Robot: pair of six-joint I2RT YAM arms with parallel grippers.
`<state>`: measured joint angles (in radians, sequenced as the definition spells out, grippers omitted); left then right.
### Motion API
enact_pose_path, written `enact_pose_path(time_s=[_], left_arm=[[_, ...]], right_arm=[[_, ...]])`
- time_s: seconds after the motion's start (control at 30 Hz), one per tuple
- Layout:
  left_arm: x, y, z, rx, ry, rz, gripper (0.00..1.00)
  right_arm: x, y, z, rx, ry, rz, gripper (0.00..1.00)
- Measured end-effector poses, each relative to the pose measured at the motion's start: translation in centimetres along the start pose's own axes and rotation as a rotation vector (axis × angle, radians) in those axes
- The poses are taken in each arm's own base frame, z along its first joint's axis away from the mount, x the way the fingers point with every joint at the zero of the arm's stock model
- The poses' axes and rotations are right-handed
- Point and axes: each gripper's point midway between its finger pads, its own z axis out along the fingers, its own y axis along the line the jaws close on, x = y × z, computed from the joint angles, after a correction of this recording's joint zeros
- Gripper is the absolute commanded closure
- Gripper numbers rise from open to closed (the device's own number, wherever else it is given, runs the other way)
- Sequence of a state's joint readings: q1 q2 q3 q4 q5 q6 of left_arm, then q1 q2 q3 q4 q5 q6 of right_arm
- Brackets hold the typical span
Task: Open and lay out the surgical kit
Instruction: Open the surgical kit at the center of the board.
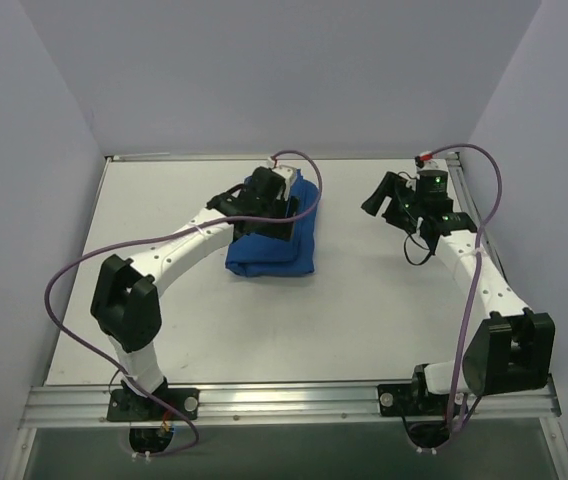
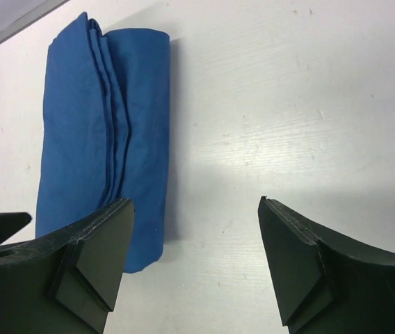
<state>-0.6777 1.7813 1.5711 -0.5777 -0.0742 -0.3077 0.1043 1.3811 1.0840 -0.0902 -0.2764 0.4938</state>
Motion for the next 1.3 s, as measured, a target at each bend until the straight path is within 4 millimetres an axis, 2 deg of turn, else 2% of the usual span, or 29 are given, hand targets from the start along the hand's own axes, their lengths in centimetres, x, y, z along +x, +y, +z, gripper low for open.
enact_pose_path(time_s=[0.17,0.27,0.5,0.67,0.9,1.03,1.23,1.27,1.3], left_arm=[[3.3,-1.3,2.4,-0.04,0.084,0.058,0.3],[4.3,-2.0,3.1,-0.05,0.106,0.081,0.3],[4.0,-2.1,3.5,-0.1,0.093,0.102,0.3],[4.0,-1.5,3.7,-0.152,0.093,0.116,0.3],[5.5,-1.5,5.1,-0.186,0.128,0.144,0.31],[5.5,-1.4,5.2,-0.192,0.129,0.147,0.33],[5.5,-1.5,5.2,-0.189,0.126,0.145,0.51],[5.5,-1.6,5.2,-0.188,0.125,0.146,0.56],[5.5,-1.7,5.2,-0.186,0.125,0.146,0.66]], right_arm=[[1.2,-1.1,-1.0,0.018,0.012,0.006,0.27],[2.6,-1.8,-1.0,0.03,0.045,0.004,0.27],[4.5,-2.6,-0.8,0.039,0.094,0.01,0.27],[4.7,-2.4,-0.7,0.024,0.097,0.009,0.27],[4.8,-2.3,-0.6,0.011,0.1,0.009,0.27],[4.7,-2.1,-0.6,0.003,0.096,0.008,0.27],[5.3,-2.0,-0.3,-0.017,0.105,0.01,0.28],[5.4,-2.1,-0.2,-0.02,0.11,0.011,0.28],[5.5,-2.1,-0.1,-0.021,0.113,0.012,0.28]])
